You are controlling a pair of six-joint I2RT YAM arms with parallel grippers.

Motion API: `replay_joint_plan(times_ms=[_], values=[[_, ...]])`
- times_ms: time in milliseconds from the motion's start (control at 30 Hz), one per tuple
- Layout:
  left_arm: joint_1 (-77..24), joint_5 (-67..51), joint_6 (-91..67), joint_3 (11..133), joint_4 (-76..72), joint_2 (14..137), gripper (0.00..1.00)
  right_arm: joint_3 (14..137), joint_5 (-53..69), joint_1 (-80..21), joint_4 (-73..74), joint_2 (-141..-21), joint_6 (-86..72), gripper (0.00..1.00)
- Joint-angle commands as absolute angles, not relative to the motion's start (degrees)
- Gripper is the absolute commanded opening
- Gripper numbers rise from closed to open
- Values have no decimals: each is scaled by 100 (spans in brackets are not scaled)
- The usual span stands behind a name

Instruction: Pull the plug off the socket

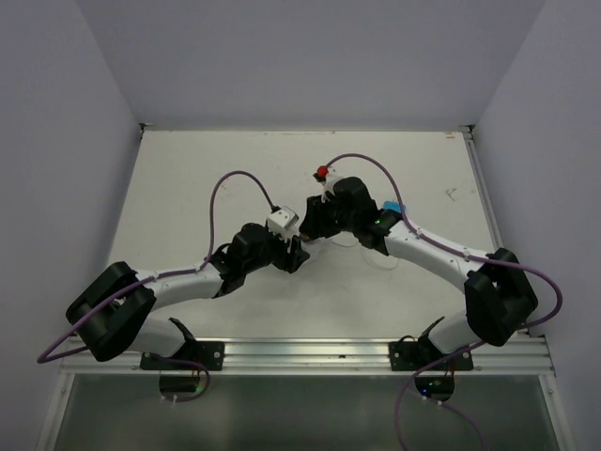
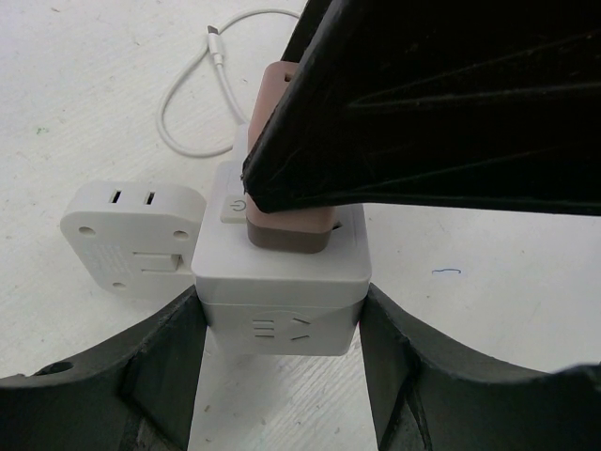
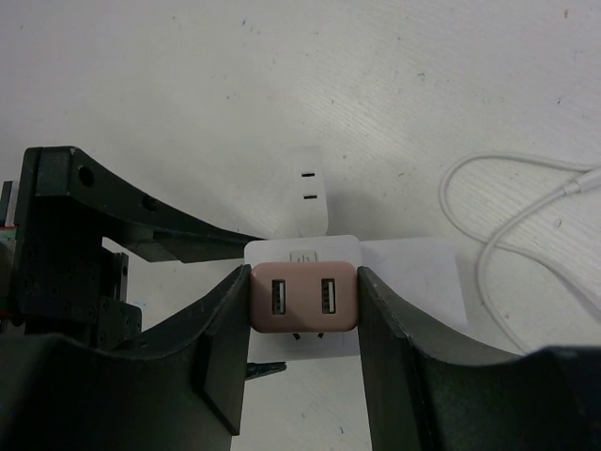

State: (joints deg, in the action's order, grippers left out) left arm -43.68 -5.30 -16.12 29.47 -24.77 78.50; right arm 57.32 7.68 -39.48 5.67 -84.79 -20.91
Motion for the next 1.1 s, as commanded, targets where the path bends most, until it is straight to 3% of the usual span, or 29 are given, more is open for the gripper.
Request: replay_joint_plan(times_ms=[0, 200, 467, 1067], values=[[-4386, -308, -1635, 2857, -1986, 7893, 0, 6188, 387, -3859, -18, -8192, -2118, 0], [-4386, -308, -1626, 2839, -2013, 7901, 0, 5872, 1150, -3077, -360, -7867, -2829, 0], [-4386, -360, -1608, 2874, -2004, 7972, 0, 5959, 1126, -2830, -88, -7725, -2953, 0], [-4509, -281, -1564, 3032, -1907, 8148, 0, 6539, 457, -3726, 386, -8077, -2171, 0]])
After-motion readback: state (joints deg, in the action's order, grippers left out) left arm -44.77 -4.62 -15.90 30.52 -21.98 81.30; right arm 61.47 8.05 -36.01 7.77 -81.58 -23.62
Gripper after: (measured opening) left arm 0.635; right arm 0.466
